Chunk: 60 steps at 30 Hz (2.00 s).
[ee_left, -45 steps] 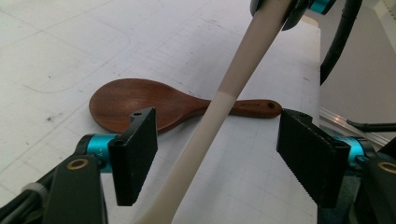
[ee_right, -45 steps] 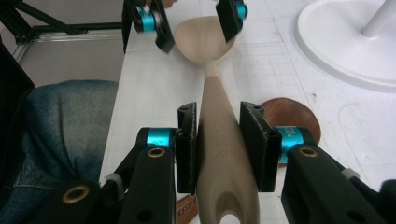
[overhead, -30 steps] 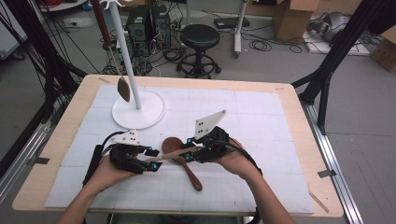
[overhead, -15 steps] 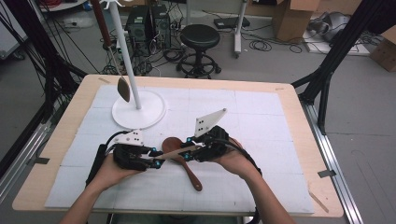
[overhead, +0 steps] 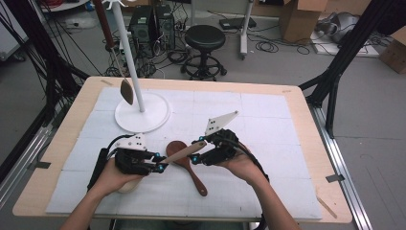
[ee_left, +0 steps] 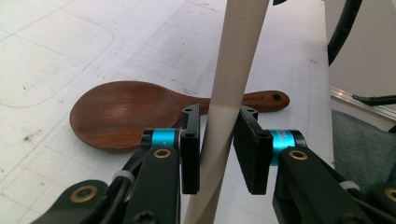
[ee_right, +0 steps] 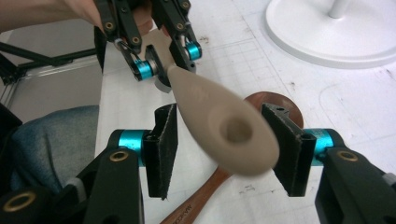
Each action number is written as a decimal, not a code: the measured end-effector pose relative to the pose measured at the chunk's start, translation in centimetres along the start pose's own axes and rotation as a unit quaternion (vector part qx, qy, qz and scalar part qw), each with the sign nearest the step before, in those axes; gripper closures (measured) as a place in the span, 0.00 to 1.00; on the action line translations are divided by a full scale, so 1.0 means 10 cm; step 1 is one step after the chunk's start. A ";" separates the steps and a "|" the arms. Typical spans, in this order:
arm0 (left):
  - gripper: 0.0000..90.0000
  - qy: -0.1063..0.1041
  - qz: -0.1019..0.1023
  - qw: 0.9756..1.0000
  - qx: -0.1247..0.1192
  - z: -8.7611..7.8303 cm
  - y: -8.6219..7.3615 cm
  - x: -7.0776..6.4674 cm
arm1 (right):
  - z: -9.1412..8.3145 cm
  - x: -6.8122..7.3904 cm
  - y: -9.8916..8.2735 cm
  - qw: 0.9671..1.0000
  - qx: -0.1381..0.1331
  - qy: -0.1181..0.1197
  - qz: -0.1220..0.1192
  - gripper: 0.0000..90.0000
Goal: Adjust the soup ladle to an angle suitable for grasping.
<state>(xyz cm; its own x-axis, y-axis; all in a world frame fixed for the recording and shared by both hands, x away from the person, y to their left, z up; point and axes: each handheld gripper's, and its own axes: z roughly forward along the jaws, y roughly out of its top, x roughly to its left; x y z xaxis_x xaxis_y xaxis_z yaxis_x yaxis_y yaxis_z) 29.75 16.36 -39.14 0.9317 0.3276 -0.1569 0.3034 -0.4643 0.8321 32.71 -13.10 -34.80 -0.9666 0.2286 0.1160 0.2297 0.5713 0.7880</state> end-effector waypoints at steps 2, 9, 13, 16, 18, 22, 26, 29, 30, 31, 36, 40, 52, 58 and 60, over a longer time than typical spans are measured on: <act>0.81 -0.001 -0.002 1.000 -0.004 -0.01 0.00 0.00 | 0.00 0.00 -0.01 1.000 -0.003 -0.003 0.007 0.52; 0.83 -0.003 -0.008 1.000 -0.016 -0.03 0.02 0.00 | 0.01 0.02 0.02 1.000 -0.011 -0.009 0.012 0.51; 0.85 -0.008 -0.010 1.000 -0.022 -0.03 0.06 0.00 | 0.01 0.03 0.08 0.999 -0.034 -0.004 0.018 0.54; 0.85 -0.008 -0.008 1.000 -0.023 -0.02 0.10 0.00 | -0.01 0.03 0.14 0.999 -0.046 -0.002 0.021 0.57; 0.86 -0.010 -0.006 1.000 -0.026 -0.01 0.13 -0.01 | -0.02 0.04 0.18 0.998 -0.053 -0.003 0.020 0.58; 0.86 -0.012 -0.001 0.999 -0.034 -0.01 0.20 -0.04 | -0.03 0.05 0.25 0.998 -0.064 -0.007 0.017 0.58; 0.86 -0.008 0.000 0.999 -0.037 -0.01 0.25 -0.06 | -0.04 0.07 0.32 0.997 -0.075 -0.008 0.019 0.61; 0.86 -0.003 0.001 0.999 -0.045 -0.03 0.28 -0.07 | -0.07 0.07 0.36 0.996 -0.090 -0.003 0.017 0.66; 0.86 -0.001 0.001 0.999 -0.047 -0.03 0.29 -0.08 | -0.07 0.07 0.37 0.995 -0.094 0.001 0.019 0.67; 0.86 -0.002 -0.001 0.999 -0.050 -0.03 0.29 -0.08 | -0.08 0.07 0.38 0.995 -0.096 0.003 0.020 0.68; 0.82 -0.029 -0.012 0.998 -0.063 -0.06 0.29 -0.05 | -0.10 0.06 0.41 0.994 -0.101 0.031 0.016 0.73; 0.68 -0.052 -0.040 0.996 -0.054 -0.03 0.27 0.02 | -0.09 0.08 0.45 0.993 -0.103 0.049 -0.001 0.74; 0.83 -0.062 -0.027 0.995 -0.072 -0.06 0.29 0.00 | -0.06 0.17 0.61 0.994 -0.098 0.041 -0.022 0.73; 0.85 -0.041 -0.013 0.996 -0.074 -0.06 0.35 -0.05 | -0.02 0.20 0.64 0.994 -0.102 0.021 -0.015 0.69; 0.85 -0.036 -0.011 0.996 -0.081 -0.07 0.37 -0.06 | -0.01 0.20 0.65 0.995 -0.098 0.013 -0.016 0.71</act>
<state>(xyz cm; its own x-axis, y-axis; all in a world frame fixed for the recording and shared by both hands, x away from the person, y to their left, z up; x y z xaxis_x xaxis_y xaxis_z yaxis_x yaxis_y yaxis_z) 30.15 15.05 -35.59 0.9389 0.2738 -0.2087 0.2930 -0.3169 0.9021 32.22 -9.02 -29.36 -0.9762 0.1908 0.1033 0.1751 0.4119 0.8943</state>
